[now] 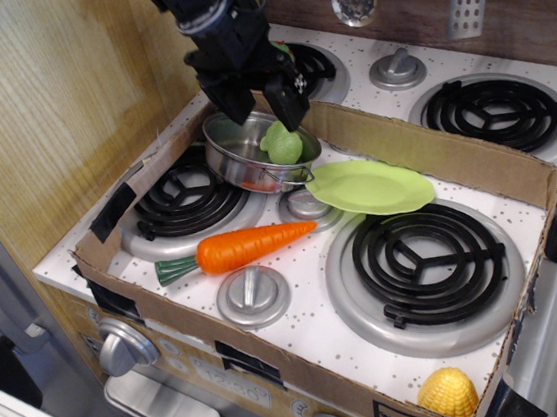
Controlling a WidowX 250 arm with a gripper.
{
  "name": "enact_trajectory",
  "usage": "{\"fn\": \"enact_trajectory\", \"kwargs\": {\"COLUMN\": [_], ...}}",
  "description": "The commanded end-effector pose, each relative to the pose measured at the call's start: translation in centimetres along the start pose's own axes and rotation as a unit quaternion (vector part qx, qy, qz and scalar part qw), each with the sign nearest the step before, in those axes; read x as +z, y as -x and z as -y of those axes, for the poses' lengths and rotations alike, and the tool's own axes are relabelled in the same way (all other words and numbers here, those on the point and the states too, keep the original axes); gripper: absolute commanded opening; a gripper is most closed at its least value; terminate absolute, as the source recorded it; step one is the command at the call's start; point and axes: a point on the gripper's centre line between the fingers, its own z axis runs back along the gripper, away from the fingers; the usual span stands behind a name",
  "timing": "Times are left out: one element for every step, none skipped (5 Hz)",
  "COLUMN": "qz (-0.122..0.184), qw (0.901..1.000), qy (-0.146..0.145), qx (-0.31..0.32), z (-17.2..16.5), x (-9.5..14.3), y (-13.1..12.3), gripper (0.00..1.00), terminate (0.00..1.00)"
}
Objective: Take broccoli out of pan
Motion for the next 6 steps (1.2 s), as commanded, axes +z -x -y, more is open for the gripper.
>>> {"fn": "enact_trajectory", "kwargs": {"qz": [0.019,0.015,0.004,0.004,0.01,0.016], "qw": [0.9996,0.9994,0.9985,0.9965,0.9947,0.992], "qy": [-0.021,-0.031,-0.053,-0.082,-0.101,-0.124], "qx": [-0.004,-0.004,-0.014,-0.016,-0.018,-0.019], "z": [-0.06,-0.17,-0.12,0.09,0.12,0.22], "x": [-1.07,-1.51,-1.86,-1.78,-1.71,-1.84], "y": [-0.73,-0.84,-0.93,-0.82,-0.67,-0.43], "gripper": [1.0,1.0,1.0,1.0,1.0,0.0], "terminate": [0.0,0.0,0.0,0.0,0.0,0.0]}}
